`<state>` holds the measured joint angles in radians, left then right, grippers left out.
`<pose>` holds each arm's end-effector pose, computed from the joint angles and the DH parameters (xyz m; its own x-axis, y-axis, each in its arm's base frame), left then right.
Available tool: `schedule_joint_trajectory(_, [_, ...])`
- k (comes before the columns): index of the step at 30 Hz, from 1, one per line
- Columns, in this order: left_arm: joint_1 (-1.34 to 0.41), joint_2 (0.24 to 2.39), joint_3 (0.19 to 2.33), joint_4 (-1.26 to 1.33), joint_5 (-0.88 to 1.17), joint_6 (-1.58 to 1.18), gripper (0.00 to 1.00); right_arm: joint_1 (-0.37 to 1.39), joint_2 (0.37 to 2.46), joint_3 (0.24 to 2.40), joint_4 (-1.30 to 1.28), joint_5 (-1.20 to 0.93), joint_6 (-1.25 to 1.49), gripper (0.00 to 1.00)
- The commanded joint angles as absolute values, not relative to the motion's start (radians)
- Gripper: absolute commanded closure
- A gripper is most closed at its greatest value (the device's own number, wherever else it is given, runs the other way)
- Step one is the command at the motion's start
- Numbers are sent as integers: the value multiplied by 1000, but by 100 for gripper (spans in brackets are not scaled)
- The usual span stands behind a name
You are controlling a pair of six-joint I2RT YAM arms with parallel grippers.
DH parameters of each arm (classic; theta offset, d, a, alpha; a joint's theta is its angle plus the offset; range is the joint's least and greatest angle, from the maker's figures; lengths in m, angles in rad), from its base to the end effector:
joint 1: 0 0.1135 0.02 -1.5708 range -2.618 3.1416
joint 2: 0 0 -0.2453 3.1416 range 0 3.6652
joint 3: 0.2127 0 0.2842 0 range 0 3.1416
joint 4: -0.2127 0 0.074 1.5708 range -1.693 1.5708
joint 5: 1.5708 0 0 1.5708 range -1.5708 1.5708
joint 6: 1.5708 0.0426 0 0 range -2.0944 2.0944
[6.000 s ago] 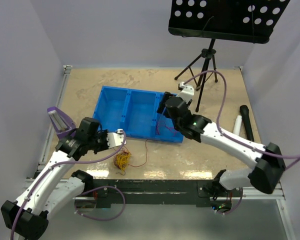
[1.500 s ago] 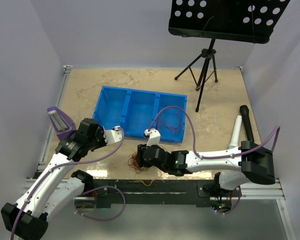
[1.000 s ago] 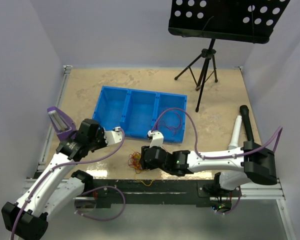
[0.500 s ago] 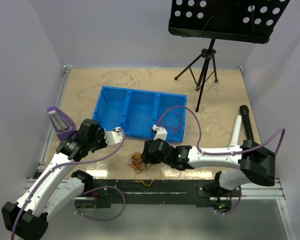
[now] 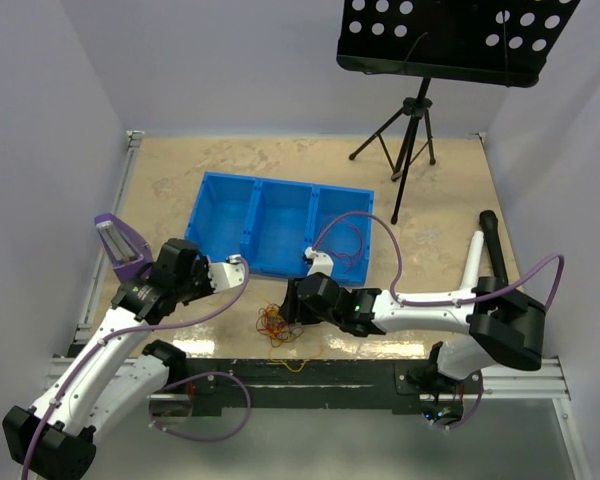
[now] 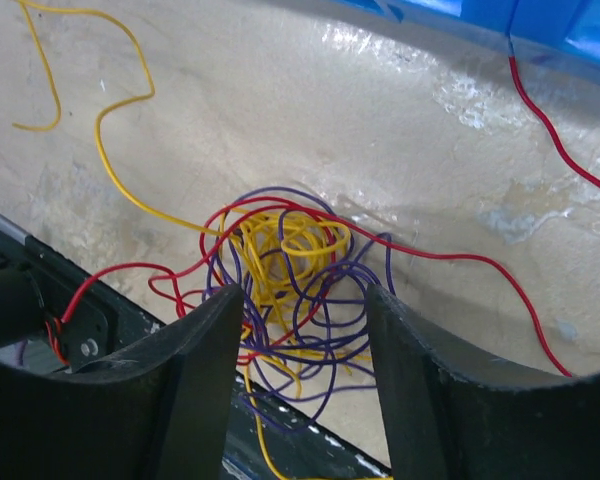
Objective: Untangle the cables
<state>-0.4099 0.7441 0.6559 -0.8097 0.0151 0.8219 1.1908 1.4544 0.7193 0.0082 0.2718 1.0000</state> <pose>0.1779 -0.0780 0.2238 -0.1901 0.8811 -0.4330 0.8025 0.3935 0.4485 0.1307 0.2964 0.1389 -0.8233 0.1240 -0.5539 -0.2357 0.8130 0.5324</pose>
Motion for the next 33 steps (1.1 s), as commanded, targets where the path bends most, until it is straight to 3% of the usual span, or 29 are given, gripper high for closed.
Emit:
schedule_joint_trajectory(1, [-407, 735, 649, -802, 26, 821, 100, 1189, 1385, 697, -24, 262, 1005, 41])
schedule_joint_trajectory(12, [-407, 744, 650, -799, 25, 824, 100, 1189, 1328, 670, -40, 213, 1023, 42])
schedule_joint_trajectory(27, [-407, 746, 650, -799, 21, 825, 100, 1189, 1440, 693, 52, 136, 959, 45])
schedule_joint_trajectory(30, [-407, 741, 646, -801, 21, 825, 100, 1189, 1465, 715, 60, 152, 948, 48])
schedule_joint_trajectory(33, [-407, 732, 638, -801, 17, 828, 100, 1189, 1467, 727, 66, 170, 945, 60])
